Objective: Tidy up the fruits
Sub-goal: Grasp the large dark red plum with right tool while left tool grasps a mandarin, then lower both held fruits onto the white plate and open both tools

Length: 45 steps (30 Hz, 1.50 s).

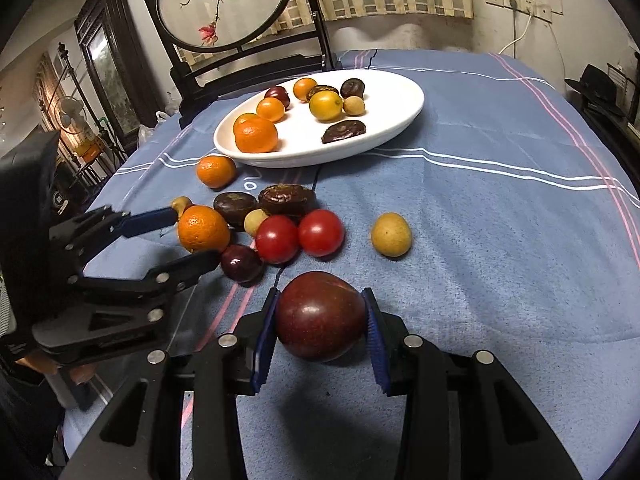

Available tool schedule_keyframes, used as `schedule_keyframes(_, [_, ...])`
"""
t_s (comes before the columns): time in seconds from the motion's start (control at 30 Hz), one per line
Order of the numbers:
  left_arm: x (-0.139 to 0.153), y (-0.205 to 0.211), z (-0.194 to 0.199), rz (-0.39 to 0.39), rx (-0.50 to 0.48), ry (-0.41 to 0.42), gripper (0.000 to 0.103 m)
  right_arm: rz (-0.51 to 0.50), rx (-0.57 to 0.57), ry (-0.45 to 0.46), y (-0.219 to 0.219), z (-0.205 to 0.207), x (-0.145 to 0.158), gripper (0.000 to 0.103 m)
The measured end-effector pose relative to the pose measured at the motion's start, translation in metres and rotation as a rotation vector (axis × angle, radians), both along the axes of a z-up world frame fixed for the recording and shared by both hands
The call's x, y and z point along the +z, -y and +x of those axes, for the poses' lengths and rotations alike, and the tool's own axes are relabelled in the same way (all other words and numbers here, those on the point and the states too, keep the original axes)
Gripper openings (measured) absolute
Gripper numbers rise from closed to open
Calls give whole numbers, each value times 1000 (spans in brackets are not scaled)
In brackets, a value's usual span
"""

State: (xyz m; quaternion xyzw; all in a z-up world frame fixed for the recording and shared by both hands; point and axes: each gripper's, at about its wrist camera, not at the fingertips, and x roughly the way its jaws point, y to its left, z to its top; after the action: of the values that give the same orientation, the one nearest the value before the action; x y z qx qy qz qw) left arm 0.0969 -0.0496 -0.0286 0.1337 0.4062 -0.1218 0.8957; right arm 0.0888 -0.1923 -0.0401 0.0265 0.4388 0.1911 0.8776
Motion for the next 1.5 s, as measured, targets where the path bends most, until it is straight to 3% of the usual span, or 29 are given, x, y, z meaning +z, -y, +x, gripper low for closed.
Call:
schedule_keyframes(0.1, [-6,7,3,33,-19,-5,43,-2,-1,-6,0,0,-2,41])
schedule_keyframes(0.2, [-6,8,0,37,-22,0,42,-3,-8,-12,1,1,-3,41])
schedule_keyframes(0.3, [2,2,-4,-27,-19,-19,42,7,-9,-3,2,1,-2,41])
schedule_keyframes(0.6, [47,-14,-7,-124,-19,23,42,44,0,35,0,4,13,41])
schedule_keyframes(0.9, [69,-30,57,-214,63,-13,42,32,71,123,-38,54,59,41])
schedule_keyframes(1.2, [54,-31,132,-259,147,-80,42,37,41,72,-58,122,36,41])
schedule_keyframes(1.27, [47,-27,147,-260,167,-103,43,49,25,69,-58,129,32,43])
schedule_keyframes(1.3, [46,-27,149,-269,173,-104,49,67,24,72,-56,130,31,49])
schedule_keyframes(1.33, [47,-27,150,-289,179,-98,63,92,25,78,-53,129,31,55])
schedule_keyframes(1.4, [52,-27,146,-304,185,-67,71,119,14,101,-46,123,35,61])
schedule_keyframes(1.5, [61,-27,131,-290,174,-21,71,135,13,102,-35,115,42,61])
